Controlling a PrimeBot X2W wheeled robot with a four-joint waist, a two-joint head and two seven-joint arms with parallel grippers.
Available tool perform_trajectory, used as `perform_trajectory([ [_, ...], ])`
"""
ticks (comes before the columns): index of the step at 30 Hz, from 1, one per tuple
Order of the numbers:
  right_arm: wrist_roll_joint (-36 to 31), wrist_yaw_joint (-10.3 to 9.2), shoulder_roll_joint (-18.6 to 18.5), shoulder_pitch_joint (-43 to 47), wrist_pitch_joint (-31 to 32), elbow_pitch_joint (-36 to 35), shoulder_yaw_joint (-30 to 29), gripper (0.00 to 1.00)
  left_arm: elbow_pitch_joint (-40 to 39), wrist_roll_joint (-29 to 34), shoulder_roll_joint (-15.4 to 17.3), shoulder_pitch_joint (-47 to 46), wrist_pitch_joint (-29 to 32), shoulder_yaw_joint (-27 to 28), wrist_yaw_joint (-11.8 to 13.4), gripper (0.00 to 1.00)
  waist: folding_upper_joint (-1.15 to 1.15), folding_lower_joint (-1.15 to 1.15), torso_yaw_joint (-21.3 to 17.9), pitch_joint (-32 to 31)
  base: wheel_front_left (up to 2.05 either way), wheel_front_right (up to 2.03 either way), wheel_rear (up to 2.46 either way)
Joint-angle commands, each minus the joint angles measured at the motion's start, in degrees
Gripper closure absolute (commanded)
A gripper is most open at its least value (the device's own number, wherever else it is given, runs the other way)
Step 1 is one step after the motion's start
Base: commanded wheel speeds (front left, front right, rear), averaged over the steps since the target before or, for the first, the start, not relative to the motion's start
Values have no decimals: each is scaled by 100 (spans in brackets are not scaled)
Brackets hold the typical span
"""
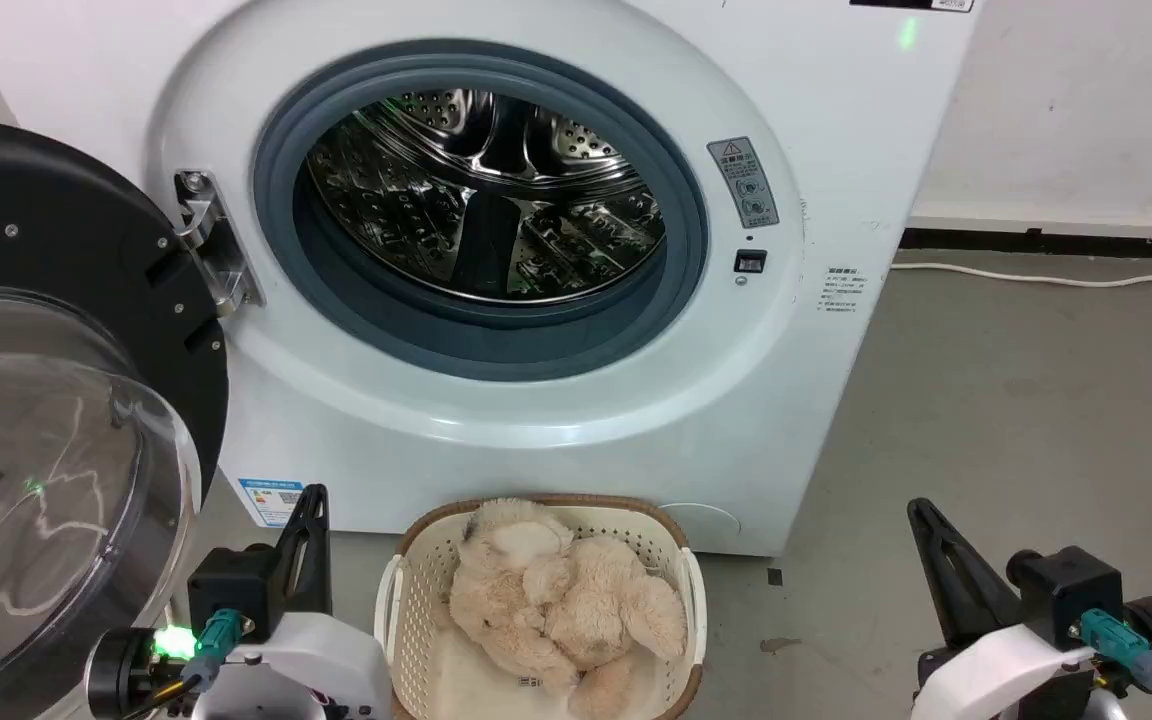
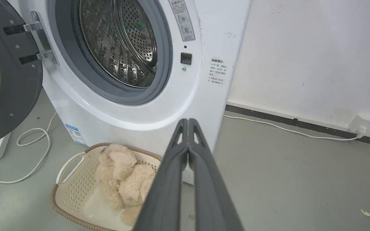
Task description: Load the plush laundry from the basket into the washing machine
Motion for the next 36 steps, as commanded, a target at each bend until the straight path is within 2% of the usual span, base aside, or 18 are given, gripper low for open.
perform_trajectory([
  [1,-42,3,-4,-69,2,12,-1,100,-28,10,1,82,2,4,-31,100,0,0,0,0,0,0,0],
  [36,-42,3,-4,-69,2,12,-1,100,-28,10,1,82,2,4,-31,100,0,0,0,0,0,0,0],
])
